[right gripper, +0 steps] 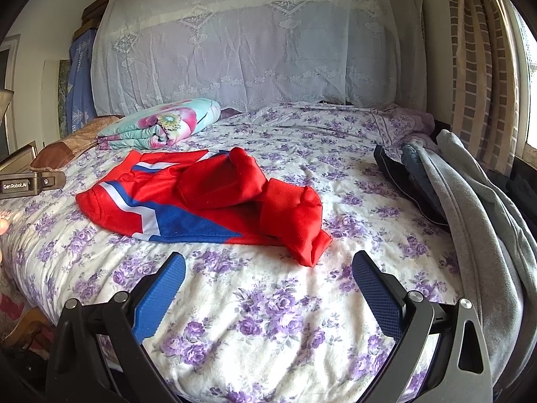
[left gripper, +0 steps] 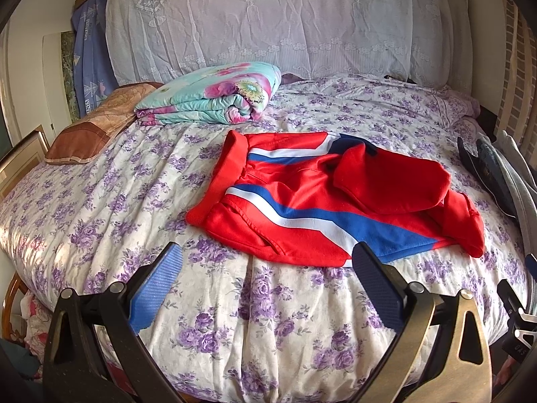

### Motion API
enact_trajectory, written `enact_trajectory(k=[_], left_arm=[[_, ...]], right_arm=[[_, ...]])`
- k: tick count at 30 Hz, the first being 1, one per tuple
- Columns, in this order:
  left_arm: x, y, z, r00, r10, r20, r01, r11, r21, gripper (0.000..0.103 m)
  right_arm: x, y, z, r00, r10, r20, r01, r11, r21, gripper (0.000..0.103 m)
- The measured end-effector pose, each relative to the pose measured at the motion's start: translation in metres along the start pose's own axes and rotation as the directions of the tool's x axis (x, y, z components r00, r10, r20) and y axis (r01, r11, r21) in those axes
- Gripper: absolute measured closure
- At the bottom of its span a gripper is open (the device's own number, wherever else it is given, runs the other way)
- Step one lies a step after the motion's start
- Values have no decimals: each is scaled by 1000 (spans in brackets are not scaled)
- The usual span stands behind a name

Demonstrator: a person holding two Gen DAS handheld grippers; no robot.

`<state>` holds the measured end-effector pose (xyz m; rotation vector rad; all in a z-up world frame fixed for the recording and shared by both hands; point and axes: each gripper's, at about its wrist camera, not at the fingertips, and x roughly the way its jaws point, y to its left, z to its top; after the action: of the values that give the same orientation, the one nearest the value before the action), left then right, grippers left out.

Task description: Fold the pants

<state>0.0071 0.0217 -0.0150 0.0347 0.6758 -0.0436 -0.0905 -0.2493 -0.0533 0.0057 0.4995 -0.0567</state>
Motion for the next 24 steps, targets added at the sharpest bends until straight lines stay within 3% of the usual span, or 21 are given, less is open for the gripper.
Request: enact_trajectory(k=[16, 20, 24], left_arm=[[23, 4, 1, 999, 19, -35, -18, 1000, 7, 4], [54, 17, 21, 995, 80, -65, -77, 996, 38, 4], [99, 42, 58, 984, 139, -113, -137, 990, 26, 4]], right_arm=[[10, -1, 4, 1000, 14, 4, -14, 999, -53, 3], [22, -10, 30, 999, 29, 42, -23, 990, -139, 3], [58, -9, 72, 991, 129, 40, -113, 954, -279, 3]])
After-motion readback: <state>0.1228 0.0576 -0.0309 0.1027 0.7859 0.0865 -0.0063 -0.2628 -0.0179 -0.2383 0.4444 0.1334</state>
